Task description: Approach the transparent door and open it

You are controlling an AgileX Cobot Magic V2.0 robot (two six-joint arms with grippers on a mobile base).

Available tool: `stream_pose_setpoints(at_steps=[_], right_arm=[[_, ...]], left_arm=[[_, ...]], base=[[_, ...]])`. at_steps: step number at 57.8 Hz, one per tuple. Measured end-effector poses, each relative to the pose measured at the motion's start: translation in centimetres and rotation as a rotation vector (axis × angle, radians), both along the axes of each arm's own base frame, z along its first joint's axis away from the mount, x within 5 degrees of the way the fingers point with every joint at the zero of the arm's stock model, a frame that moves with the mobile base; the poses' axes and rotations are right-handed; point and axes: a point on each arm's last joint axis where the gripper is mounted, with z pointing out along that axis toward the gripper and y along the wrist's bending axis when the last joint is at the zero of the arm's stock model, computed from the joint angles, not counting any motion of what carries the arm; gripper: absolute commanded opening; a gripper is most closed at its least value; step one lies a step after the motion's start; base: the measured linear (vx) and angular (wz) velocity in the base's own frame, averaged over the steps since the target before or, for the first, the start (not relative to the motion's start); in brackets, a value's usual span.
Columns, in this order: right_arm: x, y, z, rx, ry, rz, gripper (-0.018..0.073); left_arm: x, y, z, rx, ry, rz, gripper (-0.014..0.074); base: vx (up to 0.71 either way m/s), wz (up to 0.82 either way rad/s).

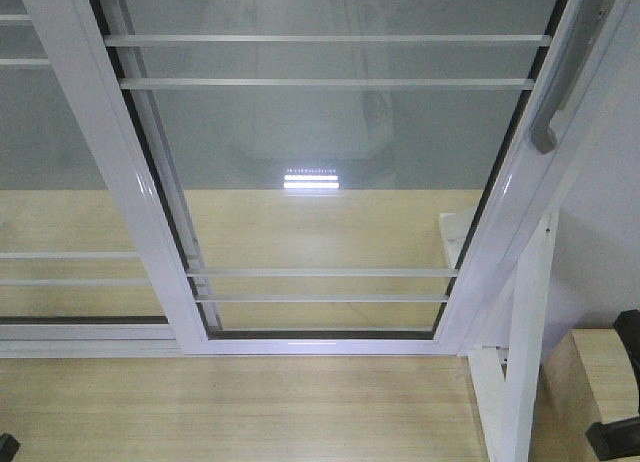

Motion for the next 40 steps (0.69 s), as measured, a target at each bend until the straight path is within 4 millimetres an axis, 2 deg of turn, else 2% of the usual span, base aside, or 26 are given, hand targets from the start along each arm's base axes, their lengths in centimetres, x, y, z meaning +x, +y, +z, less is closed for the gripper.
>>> stream_pose_setpoints(at_steps=[11,24,30,35,40], right_arm=[[0.0,0.0,0.1,0.000,-0.015,-0.001,-0.0005],[0.0,-0.1,1.7,0.056,-0.159,-0.008,-0.0005],[-0.3,-0.1,3.9,0.083,-0.209,-0.007,-0.0005],[-0.1,-0.1,6.9,0.079,-0.242,-0.007,-0.0005],[0.6,0.0,9.9,0.065,-0.248,-0.008,-0.0005]], left_arm=[[0.0,0.0,0.9,-0.023,-0.102,-0.004,0.0004],[-0.1,-0.1,2.2,-0.051,-0.227,-0.010,0.0004],[0.4,-0.2,3.5,-0.037,-0.195,-0.009,0.0004],[1.2,-0.4,6.4,-0.009,-0.202,-0.009,0.0004],[3.0,-0.8,9.5,0.001,-0.183,-0.009,0.0004]], base=[[0.00,0.00],[0.00,0.00],[0.00,0.00],[0.00,0.00],[0.00,0.00]])
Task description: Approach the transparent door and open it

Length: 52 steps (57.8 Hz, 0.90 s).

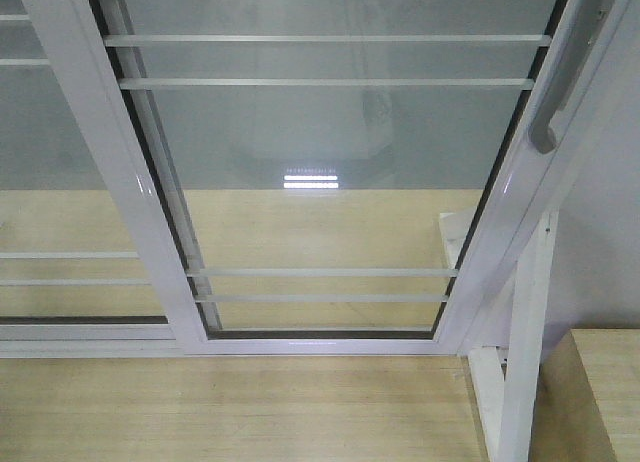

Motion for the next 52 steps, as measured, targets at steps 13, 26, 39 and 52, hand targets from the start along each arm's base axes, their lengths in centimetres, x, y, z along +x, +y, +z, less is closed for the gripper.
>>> stream_pose_setpoints(at_steps=[13,26,39,52], right_arm=[[5.7,0.9,6.9,-0.025,0.083,0.000,-0.0005],[12.1,1.9,8.9,-0.039,0.167,-0.002,-0.0005],[14.7,2.3,7.4,-0.052,0.251,-0.002,0.0004],[14.9,2.3,7.2,-0.054,0.260,-0.002,0.0074]], left_arm=[[6.7,-1.5,6.9,0.007,0.037,-0.001,0.0004],[12.6,-2.9,7.9,-0.013,0.120,0.000,0.0004],[14.2,-3.3,7.0,-0.015,0.136,0.000,0.0004],[14.3,-3.3,7.1,-0.019,0.127,0.000,0.0029]], base=[[0.00,0.00],[0.00,0.00],[0.00,0.00],[0.00,0.00]])
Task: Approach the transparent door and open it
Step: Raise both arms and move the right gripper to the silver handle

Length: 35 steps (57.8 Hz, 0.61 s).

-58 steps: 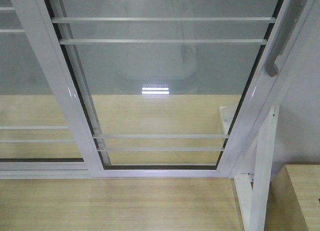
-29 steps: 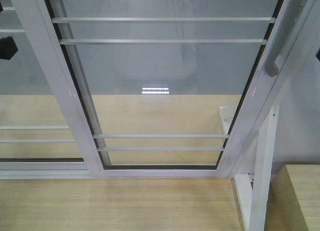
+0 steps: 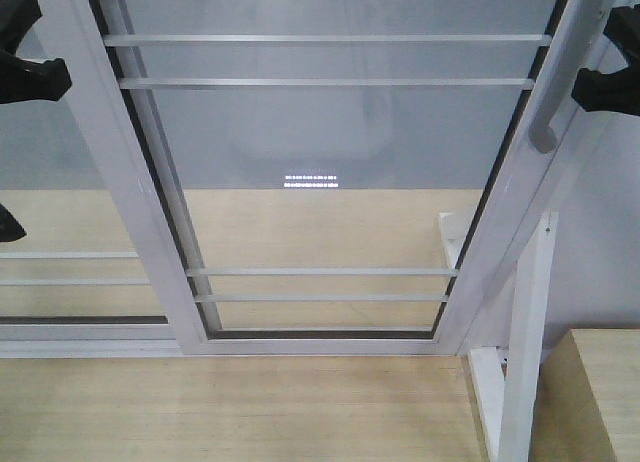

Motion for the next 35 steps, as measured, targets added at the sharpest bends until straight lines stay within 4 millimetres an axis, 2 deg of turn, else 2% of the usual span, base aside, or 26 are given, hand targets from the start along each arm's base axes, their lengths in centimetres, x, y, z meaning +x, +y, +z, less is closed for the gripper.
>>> stream_pose_setpoints(at_steps=[7,15,25,30,35], right_arm=[[0.00,0.00,0.00,0.000,0.000,0.000,0.0174],[-0.01,0.01,-0.10,0.001,0.011,0.001,0.0341],[-0.02,0.02,-0.20,0.002,0.023,0.002,0.0563],[-0.01,0.01,-0.14,0.003,0.016,0.001,0.0627],[0.00,0.00,0.03,0.006,-0.002,-0.001,0.0648]], left_arm=[[0.00,0.00,0.00,-0.001,0.000,0.000,0.0070],[0.00,0.00,0.01,-0.001,-0.001,0.000,0.0139],[0.00,0.00,-0.02,0.000,0.003,0.000,0.0293],[0.00,0.00,-0.17,0.003,0.018,0.000,0.0381],[-0.01,0.01,-0.43,0.009,0.046,0.001,0.0459]], base=[[0.00,0.00],[0.00,0.00],[0.00,0.00],[0.00,0.00],[0.00,0.00]])
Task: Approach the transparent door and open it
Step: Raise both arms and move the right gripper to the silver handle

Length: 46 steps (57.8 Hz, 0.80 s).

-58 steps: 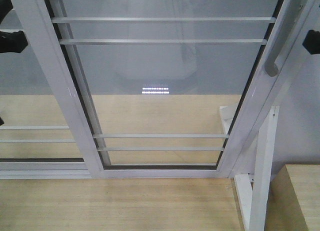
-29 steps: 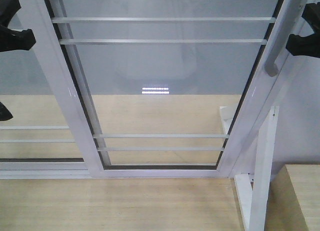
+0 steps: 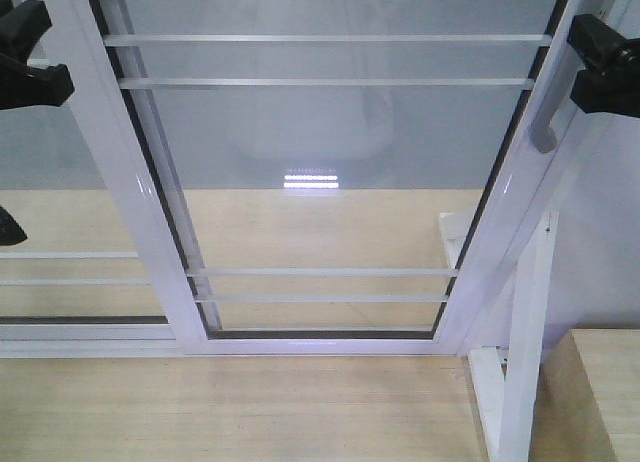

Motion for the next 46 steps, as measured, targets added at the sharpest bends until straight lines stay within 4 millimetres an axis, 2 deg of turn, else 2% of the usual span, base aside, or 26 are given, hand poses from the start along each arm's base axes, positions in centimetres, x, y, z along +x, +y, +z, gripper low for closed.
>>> stream_pose_setpoints(at_steps=[7,17,24,34,46], right_arm=[[0.2,0.0,0.2,0.004,-0.027,-0.003,0.0637],[1.4,0.0,-0.7,-0.005,0.004,-0.013,0.0609],[2.9,-1.1,-2.1,-0.001,0.064,-0.067,0.0597],[4.6,-3.7,-4.0,0.025,0.138,-0.179,0.0593],[6.6,-4.4,-5.6,0.026,0.149,-0.212,0.0593]], left_arm=[[0.0,0.0,-0.3,0.007,0.030,0.000,0.0526],[0.0,0.0,-0.3,0.007,0.031,0.000,0.0540],[0.0,0.0,-0.3,0.007,0.031,0.000,0.0539],[0.0,0.0,-0.3,0.007,0.031,0.000,0.0539],[0.0,0.0,-0.3,0.007,0.031,0.000,0.0539]], base=[[0.00,0.00],[0.00,0.00],[0.00,0.00],[0.00,0.00],[0.00,0.00]])
